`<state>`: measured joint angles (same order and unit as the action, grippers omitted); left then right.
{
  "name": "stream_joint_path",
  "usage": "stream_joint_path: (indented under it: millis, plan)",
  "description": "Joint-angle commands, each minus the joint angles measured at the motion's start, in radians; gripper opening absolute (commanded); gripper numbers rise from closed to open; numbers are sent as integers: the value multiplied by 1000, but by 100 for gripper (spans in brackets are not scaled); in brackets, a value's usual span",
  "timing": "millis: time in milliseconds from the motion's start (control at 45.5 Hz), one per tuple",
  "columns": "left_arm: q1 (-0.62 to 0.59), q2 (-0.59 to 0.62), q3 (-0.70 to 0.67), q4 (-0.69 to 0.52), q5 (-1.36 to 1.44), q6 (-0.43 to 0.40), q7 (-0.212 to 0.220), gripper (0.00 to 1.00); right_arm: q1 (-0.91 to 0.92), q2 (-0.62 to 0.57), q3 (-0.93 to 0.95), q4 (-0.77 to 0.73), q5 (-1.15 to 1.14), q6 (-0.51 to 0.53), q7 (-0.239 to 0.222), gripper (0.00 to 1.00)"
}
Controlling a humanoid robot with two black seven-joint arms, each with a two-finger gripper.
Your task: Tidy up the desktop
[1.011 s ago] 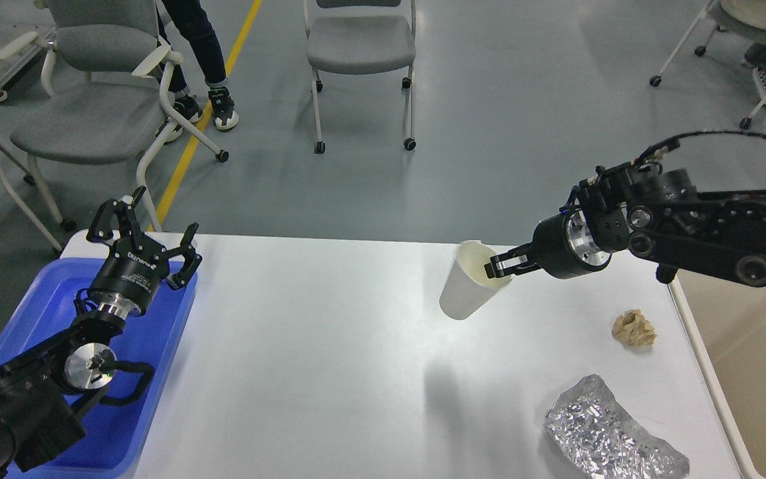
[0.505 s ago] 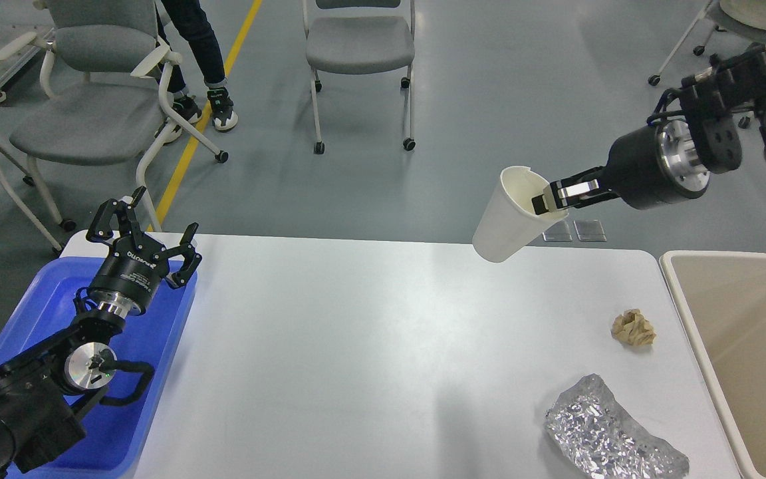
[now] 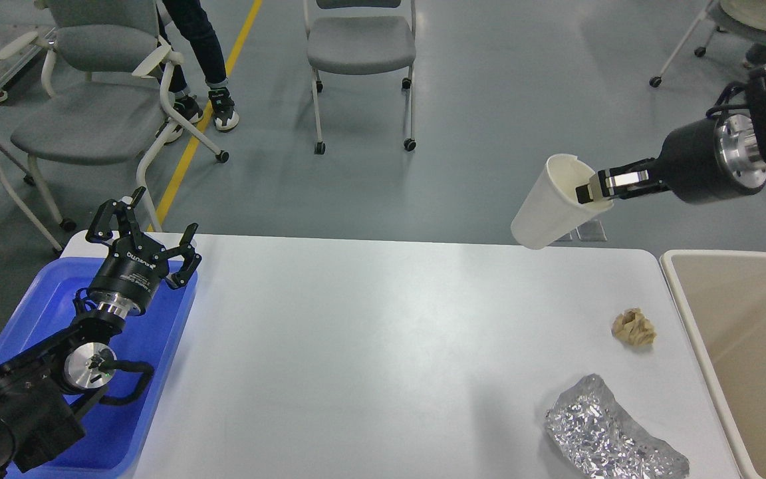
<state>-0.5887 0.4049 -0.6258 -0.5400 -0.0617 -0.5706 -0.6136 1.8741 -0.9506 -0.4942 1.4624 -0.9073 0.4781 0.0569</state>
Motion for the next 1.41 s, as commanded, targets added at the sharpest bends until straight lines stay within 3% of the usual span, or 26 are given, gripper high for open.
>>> stream_joint_path:
  millis: [0,264,527,1011,1385]
  plan:
    - [0,0,0,0,0,0,0,98,-138,-149,31,-39,-21,-53,1,0]
    - [1,0,0,0,0,0,0,98,-320,-355,126,-102,21,-118,4,0]
    - [1,0,0,0,0,0,-2,98,-447,-358,143,-339,274,-147,35,0]
    - [0,0,0,0,0,0,-2,98,-872,-149,241,-856,735,-171,46,0]
    - [0,0,0,0,0,0,-2,98,-1124,124,493,-1294,762,-158,34,0]
